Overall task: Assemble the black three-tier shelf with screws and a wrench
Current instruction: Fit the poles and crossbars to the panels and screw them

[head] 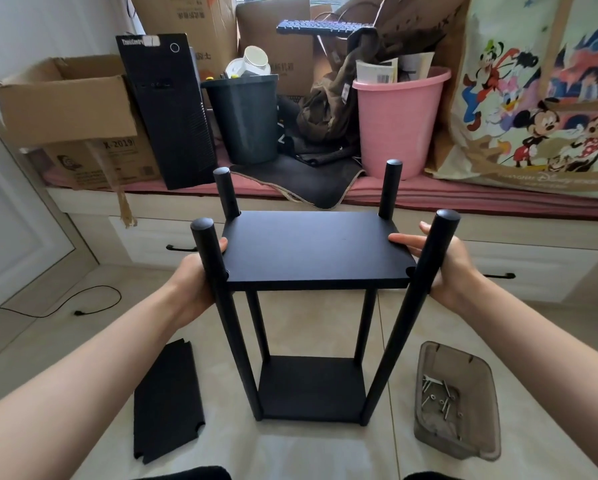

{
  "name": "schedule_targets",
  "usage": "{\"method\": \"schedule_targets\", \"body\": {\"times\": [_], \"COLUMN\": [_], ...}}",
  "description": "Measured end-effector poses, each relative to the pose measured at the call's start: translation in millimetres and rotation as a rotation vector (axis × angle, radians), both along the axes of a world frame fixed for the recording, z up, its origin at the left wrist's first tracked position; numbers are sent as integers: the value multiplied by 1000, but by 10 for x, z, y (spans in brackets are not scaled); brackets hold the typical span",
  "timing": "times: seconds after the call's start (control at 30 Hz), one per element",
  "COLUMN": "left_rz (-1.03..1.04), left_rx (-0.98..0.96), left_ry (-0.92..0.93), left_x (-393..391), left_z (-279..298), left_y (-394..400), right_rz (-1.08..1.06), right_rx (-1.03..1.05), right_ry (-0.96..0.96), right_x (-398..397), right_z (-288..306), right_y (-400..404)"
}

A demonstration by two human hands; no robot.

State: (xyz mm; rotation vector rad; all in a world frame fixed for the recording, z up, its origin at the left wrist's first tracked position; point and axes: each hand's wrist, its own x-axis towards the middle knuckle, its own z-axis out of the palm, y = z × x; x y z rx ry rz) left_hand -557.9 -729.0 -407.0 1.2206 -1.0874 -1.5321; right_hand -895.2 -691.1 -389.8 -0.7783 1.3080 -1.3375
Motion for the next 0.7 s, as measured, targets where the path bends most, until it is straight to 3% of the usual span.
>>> {"method": "schedule_targets", "body": {"times": [0.4, 0.7], "left_rz": [105, 135], "left_rx": [108, 164], "left_ry": [23, 65], "left_x": [-17, -51], "left_z": [-486, -771], "left_y": [-44, -59], "right_rz": [-68, -109], "right_rx": [156, 145], "right_ry": [-81, -73], "right_x": [-19, -36], "right_z": [-347, -701], "right_y": [-31, -61]}}
